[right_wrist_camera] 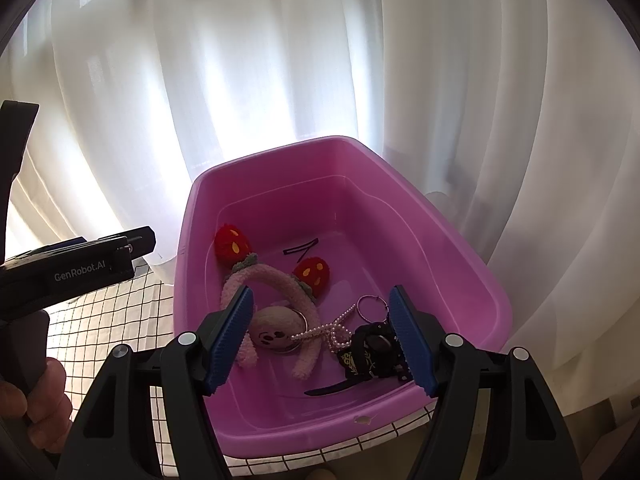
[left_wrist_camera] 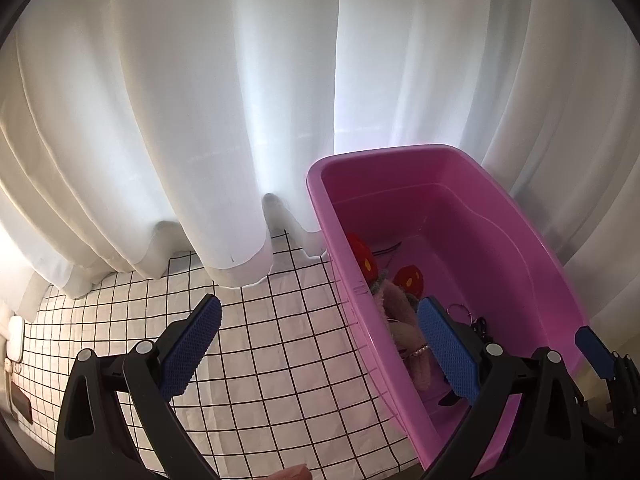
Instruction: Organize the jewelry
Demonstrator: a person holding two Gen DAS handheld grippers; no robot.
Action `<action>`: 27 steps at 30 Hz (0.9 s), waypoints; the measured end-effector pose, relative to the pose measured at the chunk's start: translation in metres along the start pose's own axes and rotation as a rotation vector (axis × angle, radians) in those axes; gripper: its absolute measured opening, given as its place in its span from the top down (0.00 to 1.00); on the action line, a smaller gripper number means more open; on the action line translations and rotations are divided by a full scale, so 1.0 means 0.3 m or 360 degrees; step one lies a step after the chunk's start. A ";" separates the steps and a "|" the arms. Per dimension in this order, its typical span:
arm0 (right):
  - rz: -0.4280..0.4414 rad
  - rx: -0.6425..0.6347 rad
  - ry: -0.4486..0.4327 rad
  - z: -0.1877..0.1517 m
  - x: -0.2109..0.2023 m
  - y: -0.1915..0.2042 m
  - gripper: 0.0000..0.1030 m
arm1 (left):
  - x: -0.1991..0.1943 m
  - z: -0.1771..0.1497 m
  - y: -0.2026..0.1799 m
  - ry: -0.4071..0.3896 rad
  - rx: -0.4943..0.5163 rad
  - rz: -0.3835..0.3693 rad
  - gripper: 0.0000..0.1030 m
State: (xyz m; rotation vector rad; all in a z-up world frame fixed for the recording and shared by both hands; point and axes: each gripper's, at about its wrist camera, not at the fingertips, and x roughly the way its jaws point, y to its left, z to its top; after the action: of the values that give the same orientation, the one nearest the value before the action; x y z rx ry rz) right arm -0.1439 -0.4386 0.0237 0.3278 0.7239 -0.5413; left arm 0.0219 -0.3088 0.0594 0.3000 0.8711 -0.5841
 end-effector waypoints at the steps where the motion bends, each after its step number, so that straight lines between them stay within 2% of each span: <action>1: -0.0002 0.0000 0.0001 0.000 0.000 0.000 0.35 | 0.000 0.001 -0.001 0.0000 -0.0001 0.0001 0.06; 27: 0.0003 -0.0011 -0.0008 0.002 -0.009 0.003 0.35 | -0.015 -0.006 0.000 -0.0011 -0.0014 0.0003 0.06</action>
State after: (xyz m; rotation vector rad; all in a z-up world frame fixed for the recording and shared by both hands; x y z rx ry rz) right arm -0.1447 -0.4373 0.0260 0.3208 0.7202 -0.5377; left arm 0.0186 -0.3062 0.0617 0.2904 0.8662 -0.5792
